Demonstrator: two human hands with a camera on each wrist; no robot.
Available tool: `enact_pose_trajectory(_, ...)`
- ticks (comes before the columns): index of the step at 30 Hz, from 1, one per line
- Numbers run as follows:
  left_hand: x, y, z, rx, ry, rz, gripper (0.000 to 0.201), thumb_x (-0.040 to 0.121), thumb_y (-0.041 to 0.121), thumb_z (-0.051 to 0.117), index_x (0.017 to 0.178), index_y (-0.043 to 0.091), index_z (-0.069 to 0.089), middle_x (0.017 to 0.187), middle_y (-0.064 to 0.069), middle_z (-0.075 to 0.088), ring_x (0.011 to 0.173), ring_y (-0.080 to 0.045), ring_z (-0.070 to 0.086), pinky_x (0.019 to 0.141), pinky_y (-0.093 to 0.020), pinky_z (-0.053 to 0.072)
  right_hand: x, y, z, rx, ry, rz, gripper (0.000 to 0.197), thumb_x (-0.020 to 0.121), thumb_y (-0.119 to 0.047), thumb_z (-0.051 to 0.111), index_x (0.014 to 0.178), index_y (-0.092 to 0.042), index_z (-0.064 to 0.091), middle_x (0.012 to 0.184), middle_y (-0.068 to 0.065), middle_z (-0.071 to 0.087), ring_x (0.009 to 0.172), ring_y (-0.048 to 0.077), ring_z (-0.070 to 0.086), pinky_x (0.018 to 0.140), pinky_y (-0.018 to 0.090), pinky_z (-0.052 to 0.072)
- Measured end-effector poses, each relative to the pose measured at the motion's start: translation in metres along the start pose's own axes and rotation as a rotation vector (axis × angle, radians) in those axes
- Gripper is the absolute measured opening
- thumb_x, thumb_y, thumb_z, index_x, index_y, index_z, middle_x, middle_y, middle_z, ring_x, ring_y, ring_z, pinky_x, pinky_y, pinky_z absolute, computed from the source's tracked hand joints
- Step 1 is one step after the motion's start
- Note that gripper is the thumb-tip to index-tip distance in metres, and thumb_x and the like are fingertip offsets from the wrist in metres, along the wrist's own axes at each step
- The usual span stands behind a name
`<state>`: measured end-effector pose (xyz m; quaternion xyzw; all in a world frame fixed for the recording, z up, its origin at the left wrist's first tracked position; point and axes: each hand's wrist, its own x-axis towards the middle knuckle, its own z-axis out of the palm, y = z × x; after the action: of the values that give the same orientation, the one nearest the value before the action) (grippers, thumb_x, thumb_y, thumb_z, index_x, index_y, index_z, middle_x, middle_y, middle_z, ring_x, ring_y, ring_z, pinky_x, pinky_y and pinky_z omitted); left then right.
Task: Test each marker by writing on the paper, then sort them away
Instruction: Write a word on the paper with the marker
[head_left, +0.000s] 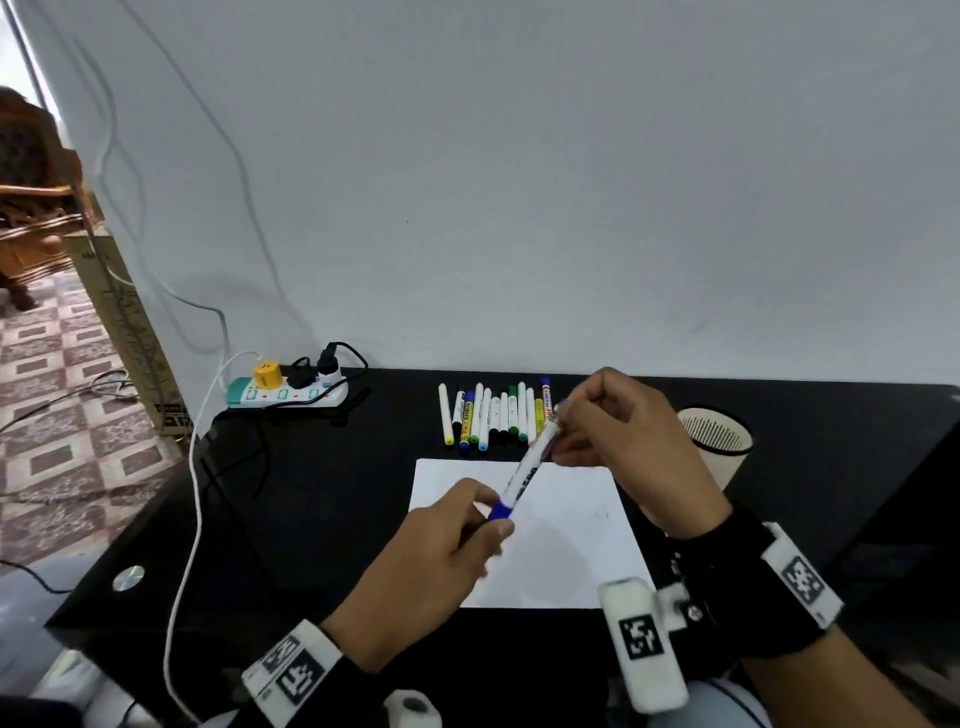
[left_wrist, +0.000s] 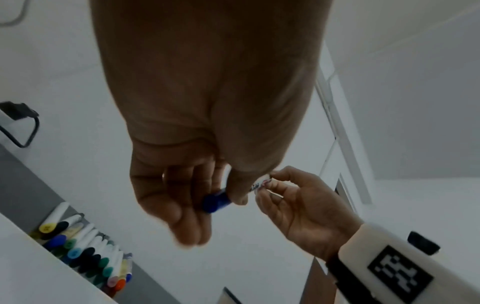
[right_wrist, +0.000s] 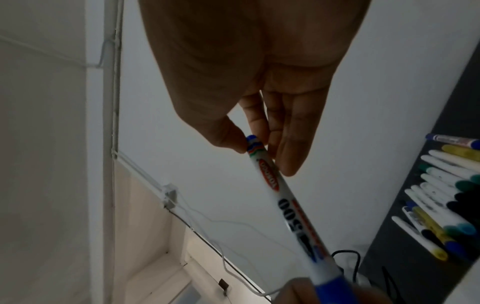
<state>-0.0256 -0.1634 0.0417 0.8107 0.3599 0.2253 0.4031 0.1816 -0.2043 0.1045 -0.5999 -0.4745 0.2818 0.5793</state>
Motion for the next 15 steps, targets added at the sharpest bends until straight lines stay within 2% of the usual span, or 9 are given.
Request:
enact_pose_trajectory(1, -0.005, 0.003, 0.0, -0.007, 0.014, 0.019, 0.017, 0.097, 0.048, 0.05, 0.103, 0.033, 0.054, 0.088, 0.007, 0.068, 0.071, -0.004, 0.062, 0.069, -0.025, 0.053, -0.004, 0.0, 0.002, 0.026, 0.009, 0.003, 0.011, 0.094, -0.007, 0.065, 0.088, 0.002, 0.063, 0.083, 0.025, 0.072, 0.074, 0.038, 0.075, 0.07, 0.043, 0.064)
enact_pose_trajectory(3, -0.015, 0.006, -0.001, 0.0, 0.048, 0.029, 0.017, 0.097, 0.047, 0.05, 0.093, 0.031, 0.055, 0.081, 0.005, 0.065, 0.063, -0.004, 0.053, 0.064, -0.022, 0.046, -0.012, 0.001, 0.006, 0.115, 0.027, 0.018, 0.01, 0.096, -0.005, 0.062, 0.088, 0.0, 0.062, 0.083, 0.024, 0.072, 0.071, 0.034, 0.073, 0.068, 0.04, 0.062)
enact_pose_trajectory(5, -0.02, 0.009, -0.004, -0.027, 0.111, 0.023, 0.017, 0.094, 0.047, 0.054, 0.089, 0.031, 0.056, 0.074, 0.006, 0.061, 0.061, -0.004, 0.048, 0.059, -0.019, 0.041, -0.021, 0.005, 0.012, 0.195, -0.021, 0.04, 0.01, 0.099, -0.005, 0.061, 0.09, -0.003, 0.064, 0.08, 0.018, 0.07, 0.069, 0.027, 0.068, 0.066, 0.036, 0.06)
enact_pose_trajectory(8, -0.027, 0.016, -0.008, 0.005, 0.174, 0.054, 0.015, 0.094, 0.047, 0.053, 0.089, 0.033, 0.056, 0.065, 0.014, 0.054, 0.058, -0.004, 0.045, 0.056, -0.016, 0.038, -0.036, 0.013, 0.025, 0.189, -0.15, 0.092, 0.016, 0.099, -0.014, 0.064, 0.091, -0.002, 0.07, 0.071, 0.01, 0.065, 0.06, 0.021, 0.06, 0.056, 0.031, 0.051)
enact_pose_trajectory(10, -0.033, 0.018, -0.01, 0.052, 0.164, 0.072, 0.021, 0.093, 0.052, 0.045, 0.09, 0.033, 0.055, 0.064, 0.019, 0.053, 0.059, -0.003, 0.046, 0.058, -0.015, 0.039, -0.045, 0.015, 0.032, 0.136, -0.208, 0.14, 0.02, 0.098, -0.023, 0.065, 0.093, -0.004, 0.071, 0.067, 0.009, 0.065, 0.056, 0.019, 0.055, 0.052, 0.029, 0.046)
enact_pose_trajectory(12, -0.041, 0.021, -0.011, 0.087, 0.121, 0.101, 0.033, 0.091, 0.06, 0.036, 0.088, 0.032, 0.053, 0.064, 0.016, 0.052, 0.056, -0.005, 0.044, 0.056, -0.019, 0.038, -0.052, 0.015, 0.038, 0.111, -0.237, 0.165, 0.022, 0.097, -0.026, 0.066, 0.09, -0.006, 0.071, 0.065, 0.009, 0.064, 0.053, 0.018, 0.052, 0.05, 0.028, 0.043)
enact_pose_trajectory(14, -0.051, 0.021, -0.01, 0.102, 0.076, 0.119, 0.042, 0.093, 0.063, 0.029, 0.081, 0.028, 0.049, 0.061, 0.007, 0.047, 0.054, -0.009, 0.039, 0.053, -0.023, 0.035, -0.05, 0.017, 0.039, 0.194, -0.192, 0.172, 0.021, 0.098, -0.018, 0.063, 0.082, -0.007, 0.069, 0.059, 0.01, 0.058, 0.046, 0.016, 0.046, 0.045, 0.024, 0.036)
enact_pose_trajectory(15, -0.055, 0.018, -0.009, 0.089, 0.063, 0.113, 0.046, 0.095, 0.063, 0.027, 0.077, 0.025, 0.046, 0.061, 0.004, 0.044, 0.053, -0.009, 0.037, 0.053, -0.025, 0.033, -0.046, 0.018, 0.035, 0.3, -0.117, 0.169, 0.025, 0.099, -0.012, 0.058, 0.076, -0.009, 0.068, 0.056, 0.01, 0.053, 0.043, 0.013, 0.041, 0.042, 0.022, 0.031)
